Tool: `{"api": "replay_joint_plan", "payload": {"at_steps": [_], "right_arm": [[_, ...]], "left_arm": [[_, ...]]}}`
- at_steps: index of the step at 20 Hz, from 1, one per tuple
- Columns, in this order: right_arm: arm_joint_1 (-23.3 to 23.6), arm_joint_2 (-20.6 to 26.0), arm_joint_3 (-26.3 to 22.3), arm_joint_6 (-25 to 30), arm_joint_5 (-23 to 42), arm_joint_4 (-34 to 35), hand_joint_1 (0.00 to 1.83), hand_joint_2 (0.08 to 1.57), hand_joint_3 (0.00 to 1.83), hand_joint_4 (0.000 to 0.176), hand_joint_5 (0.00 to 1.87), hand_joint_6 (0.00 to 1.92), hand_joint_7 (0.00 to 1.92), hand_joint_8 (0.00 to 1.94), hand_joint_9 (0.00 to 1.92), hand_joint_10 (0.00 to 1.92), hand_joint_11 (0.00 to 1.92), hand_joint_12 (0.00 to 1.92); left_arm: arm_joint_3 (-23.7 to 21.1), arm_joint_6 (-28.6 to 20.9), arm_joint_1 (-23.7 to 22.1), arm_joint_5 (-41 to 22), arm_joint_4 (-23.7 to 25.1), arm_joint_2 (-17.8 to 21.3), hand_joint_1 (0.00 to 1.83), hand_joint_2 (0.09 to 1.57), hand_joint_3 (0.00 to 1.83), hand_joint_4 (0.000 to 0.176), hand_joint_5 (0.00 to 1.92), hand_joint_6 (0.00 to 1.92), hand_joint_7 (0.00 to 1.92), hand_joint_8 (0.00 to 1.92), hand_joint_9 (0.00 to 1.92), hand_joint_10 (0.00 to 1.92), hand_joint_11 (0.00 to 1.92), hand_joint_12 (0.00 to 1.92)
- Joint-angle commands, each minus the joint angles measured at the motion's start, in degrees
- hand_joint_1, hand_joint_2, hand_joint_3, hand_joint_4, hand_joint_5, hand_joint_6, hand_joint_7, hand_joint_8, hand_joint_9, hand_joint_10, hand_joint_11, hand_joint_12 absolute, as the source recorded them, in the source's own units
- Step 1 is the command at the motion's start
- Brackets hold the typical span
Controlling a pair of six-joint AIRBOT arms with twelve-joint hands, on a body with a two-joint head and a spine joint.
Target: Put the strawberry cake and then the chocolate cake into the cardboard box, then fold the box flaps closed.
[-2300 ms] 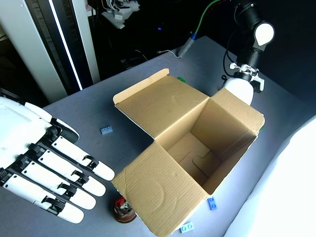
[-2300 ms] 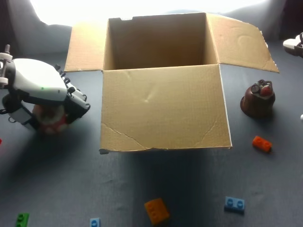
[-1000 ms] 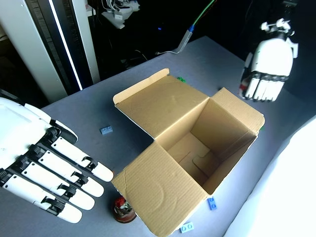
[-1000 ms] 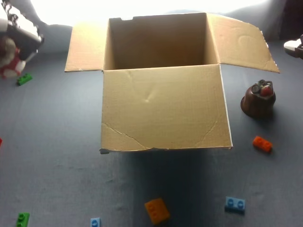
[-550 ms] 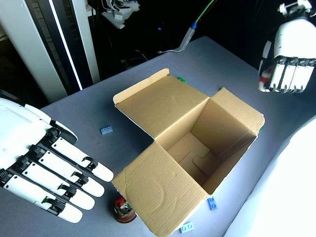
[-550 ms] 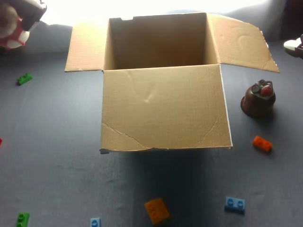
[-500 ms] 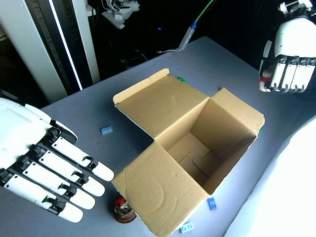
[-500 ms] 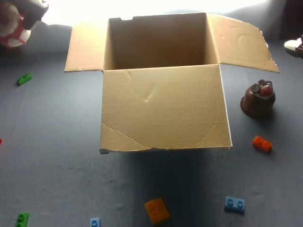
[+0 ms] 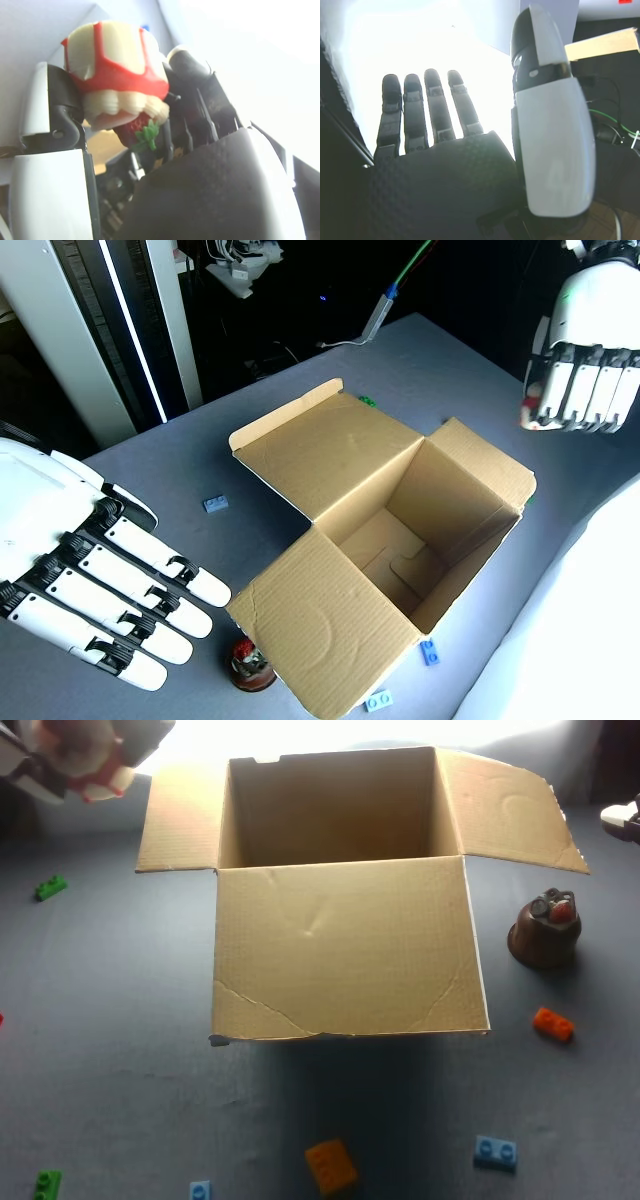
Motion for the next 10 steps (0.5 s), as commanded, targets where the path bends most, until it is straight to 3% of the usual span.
{"api": "replay_joint_plan", "payload": {"at_steps": [1, 3, 4, 5, 6, 10], "right_arm": [[0.6, 0.6, 0.0, 0.1, 6.6, -0.9, 0.65, 1.07, 0.0, 0.005, 0.08, 0.0, 0.14, 0.0, 0.12, 0.0, 0.0, 0.44], [0.6, 0.6, 0.0, 0.1, 6.6, -0.9, 0.65, 1.07, 0.0, 0.002, 0.08, 0.0, 0.13, 0.0, 0.12, 0.0, 0.0, 0.46], [0.6, 0.6, 0.0, 0.1, 6.6, -0.9, 0.66, 1.07, 0.0, 0.006, 0.07, 0.0, 0.12, 0.0, 0.12, 0.0, 0.0, 0.48], [0.6, 0.6, 0.0, 0.1, 6.6, -0.9, 0.66, 1.07, 0.0, 0.006, 0.07, 0.0, 0.12, 0.0, 0.11, 0.0, 0.0, 0.44], [0.6, 0.6, 0.0, 0.1, 6.6, -0.9, 0.65, 1.07, 0.0, 0.005, 0.07, 0.0, 0.12, 0.0, 0.12, 0.0, 0.0, 0.43], [0.6, 0.6, 0.0, 0.1, 6.5, -0.9, 0.64, 1.08, 0.0, 0.007, 0.08, 0.0, 0.12, 0.0, 0.11, 0.0, 0.0, 0.39]], "left_arm": [[0.0, 0.2, -1.3, 2.1, -3.8, 0.4, 1.25, 1.39, 0.0, 0.0, 0.49, 1.65, 0.44, 1.8, 0.5, 1.91, 0.47, 1.92], [-0.9, 0.1, -1.9, 2.1, -3.1, -0.8, 1.25, 1.39, 0.0, 0.0, 0.48, 1.64, 0.44, 1.82, 0.5, 1.91, 0.45, 1.92], [-1.1, 0.1, -2.0, 2.1, -3.1, -1.3, 1.42, 1.34, 0.01, 0.0, 0.49, 1.59, 0.46, 1.78, 0.51, 1.84, 0.47, 1.92], [-1.5, 0.0, -2.1, 2.1, -3.0, -2.0, 1.46, 1.33, 0.01, 0.0, 0.5, 1.57, 0.46, 1.77, 0.51, 1.83, 0.48, 1.92], [-1.9, -0.3, -2.0, 2.1, -3.0, -2.5, 1.3, 1.37, 0.03, 0.0, 0.48, 1.58, 0.45, 1.81, 0.51, 1.9, 0.48, 1.92], [-3.6, -0.7, -1.8, 2.3, -3.0, -4.3, 1.26, 1.37, 0.02, 0.0, 0.5, 1.56, 0.47, 1.81, 0.52, 1.92, 0.49, 1.92]]}}
